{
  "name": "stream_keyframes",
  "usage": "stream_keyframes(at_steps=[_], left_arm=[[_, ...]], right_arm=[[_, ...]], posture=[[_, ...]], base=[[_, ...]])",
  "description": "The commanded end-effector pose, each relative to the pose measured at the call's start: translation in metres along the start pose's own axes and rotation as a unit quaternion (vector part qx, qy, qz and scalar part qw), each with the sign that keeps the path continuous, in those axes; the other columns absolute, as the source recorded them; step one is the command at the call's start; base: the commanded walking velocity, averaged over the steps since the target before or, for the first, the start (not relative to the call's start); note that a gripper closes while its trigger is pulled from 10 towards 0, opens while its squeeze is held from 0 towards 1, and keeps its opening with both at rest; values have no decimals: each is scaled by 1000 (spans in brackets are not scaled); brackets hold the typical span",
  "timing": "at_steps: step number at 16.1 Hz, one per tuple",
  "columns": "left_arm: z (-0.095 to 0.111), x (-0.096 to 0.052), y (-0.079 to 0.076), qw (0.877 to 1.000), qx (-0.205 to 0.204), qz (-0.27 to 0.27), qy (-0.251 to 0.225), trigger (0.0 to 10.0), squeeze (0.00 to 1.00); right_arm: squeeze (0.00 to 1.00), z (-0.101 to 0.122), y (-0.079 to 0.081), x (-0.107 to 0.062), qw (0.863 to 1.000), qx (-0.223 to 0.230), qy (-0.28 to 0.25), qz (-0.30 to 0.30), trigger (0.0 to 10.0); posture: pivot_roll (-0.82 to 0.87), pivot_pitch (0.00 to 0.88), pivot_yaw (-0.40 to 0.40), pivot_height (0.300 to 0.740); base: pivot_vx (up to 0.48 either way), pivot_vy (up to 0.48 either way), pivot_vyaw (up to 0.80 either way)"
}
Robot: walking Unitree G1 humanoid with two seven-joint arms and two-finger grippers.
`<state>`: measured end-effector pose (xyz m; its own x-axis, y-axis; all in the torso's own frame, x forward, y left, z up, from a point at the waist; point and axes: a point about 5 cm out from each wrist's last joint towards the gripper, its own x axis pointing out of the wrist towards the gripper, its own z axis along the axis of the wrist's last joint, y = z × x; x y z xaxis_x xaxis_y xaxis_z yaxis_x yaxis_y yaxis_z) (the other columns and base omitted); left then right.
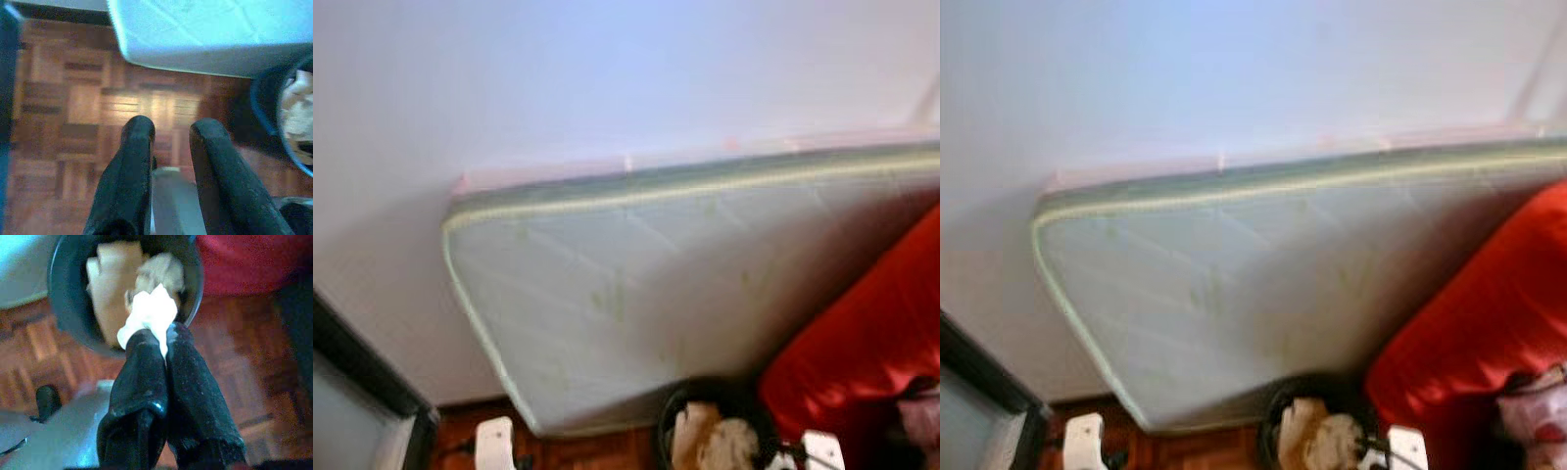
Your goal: Clean up the room
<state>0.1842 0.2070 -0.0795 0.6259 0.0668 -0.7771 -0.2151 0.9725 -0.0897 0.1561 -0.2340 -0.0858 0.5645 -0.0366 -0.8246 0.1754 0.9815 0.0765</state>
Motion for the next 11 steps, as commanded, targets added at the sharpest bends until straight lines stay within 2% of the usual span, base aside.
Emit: stream_keyframes(at_steps=[1, 4, 5, 7, 8, 11], left_arm=[[1, -2, 11, 1000, 6, 13, -1, 10000, 0], [1, -2, 11, 1000, 9, 10, -2, 10000, 0], [2, -2, 10, 1000, 5, 5, -6, 10000, 0], [3, -2, 10, 1000, 7, 6, -12, 10000, 0], [4, -2, 11, 1000, 8, 10, -18, 10000, 0], [8, -2, 11, 999, -4, 9, -45, 10000, 0]], right_arm=[[0, 6, 7, 2, 1000, 4, -10, 7, 10000], [0, 8, 4, 2, 1000, 8, -11, -1, 10000], [0, 11, 5, 3, 1000, 24, -17, -5, 10000], [0, 13, 8, 4, 1000, 1, -12, 4, 10000], [0, 15, 9, 4, 1000, 5, -20, 4, 10000], [0, 30, 13, 6, 998, 5, -56, 23, 10000]], posture=[[-18, 0, -38, 740], [-11, 0, -41, 740], [-5, 0, -45, 740], [-1, 0, -50, 740], [3, 3, -50, 740], [3, 23, -52, 740]], base=[[259, 0, 0], [174, 0, 0], [0, 0, -763], [0, 0, -747], [0, 0, -706], [0, 0, 0]])
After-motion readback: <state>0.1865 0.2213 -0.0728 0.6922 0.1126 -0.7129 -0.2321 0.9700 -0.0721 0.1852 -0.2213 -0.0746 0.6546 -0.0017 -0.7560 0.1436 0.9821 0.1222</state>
